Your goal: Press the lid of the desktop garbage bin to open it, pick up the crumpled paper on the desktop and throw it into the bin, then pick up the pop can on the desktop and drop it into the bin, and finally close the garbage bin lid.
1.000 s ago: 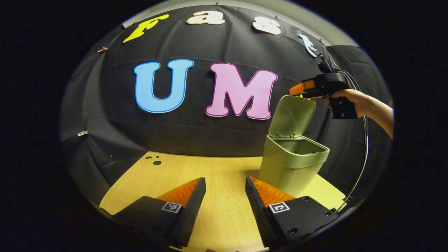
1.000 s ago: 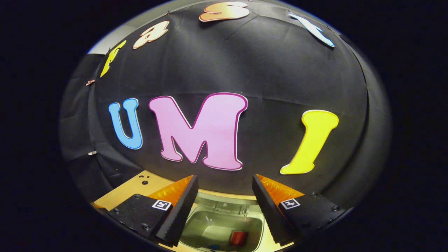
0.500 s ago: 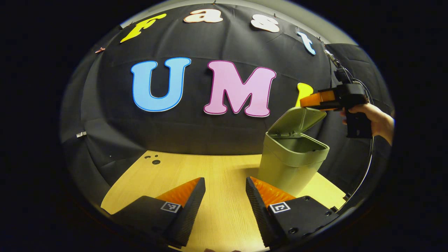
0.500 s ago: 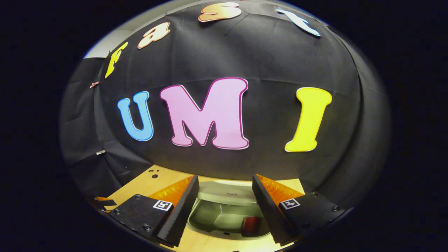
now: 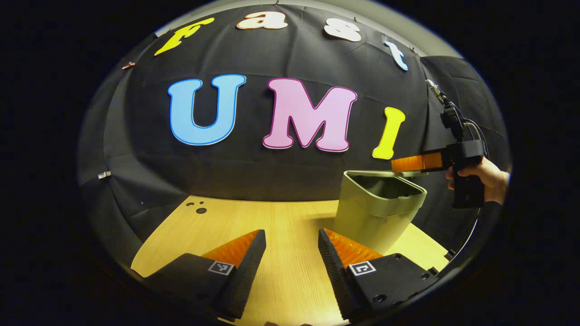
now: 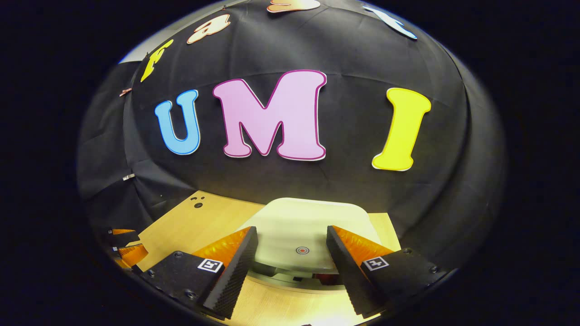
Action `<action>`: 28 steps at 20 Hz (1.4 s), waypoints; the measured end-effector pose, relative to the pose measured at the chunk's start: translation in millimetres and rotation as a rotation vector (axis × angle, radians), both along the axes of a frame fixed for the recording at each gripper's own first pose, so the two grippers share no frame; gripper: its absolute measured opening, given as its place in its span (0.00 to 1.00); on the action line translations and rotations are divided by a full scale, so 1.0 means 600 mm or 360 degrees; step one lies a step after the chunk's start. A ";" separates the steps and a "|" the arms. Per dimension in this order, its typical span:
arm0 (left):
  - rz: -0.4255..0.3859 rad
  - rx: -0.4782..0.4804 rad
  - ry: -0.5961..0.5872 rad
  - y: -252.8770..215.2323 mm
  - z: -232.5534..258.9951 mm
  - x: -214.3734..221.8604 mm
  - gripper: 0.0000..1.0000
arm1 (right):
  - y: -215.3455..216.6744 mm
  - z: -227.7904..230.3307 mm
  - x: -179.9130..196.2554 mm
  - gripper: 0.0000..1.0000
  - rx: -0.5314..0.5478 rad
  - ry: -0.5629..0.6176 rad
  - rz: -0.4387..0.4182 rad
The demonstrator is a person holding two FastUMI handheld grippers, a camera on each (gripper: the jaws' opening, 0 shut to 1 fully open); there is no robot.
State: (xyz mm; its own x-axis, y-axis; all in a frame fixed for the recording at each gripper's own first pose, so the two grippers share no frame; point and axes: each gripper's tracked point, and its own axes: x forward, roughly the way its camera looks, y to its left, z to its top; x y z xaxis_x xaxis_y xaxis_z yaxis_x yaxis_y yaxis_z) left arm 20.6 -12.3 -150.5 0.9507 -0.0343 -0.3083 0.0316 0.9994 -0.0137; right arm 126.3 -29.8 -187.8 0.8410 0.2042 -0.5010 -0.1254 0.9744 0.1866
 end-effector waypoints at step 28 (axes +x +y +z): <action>-0.0032 0.0020 0.0020 -0.009 -0.001 0.000 0.77 | 0.005 -0.045 -0.039 0.96 0.0049 0.0011 0.0000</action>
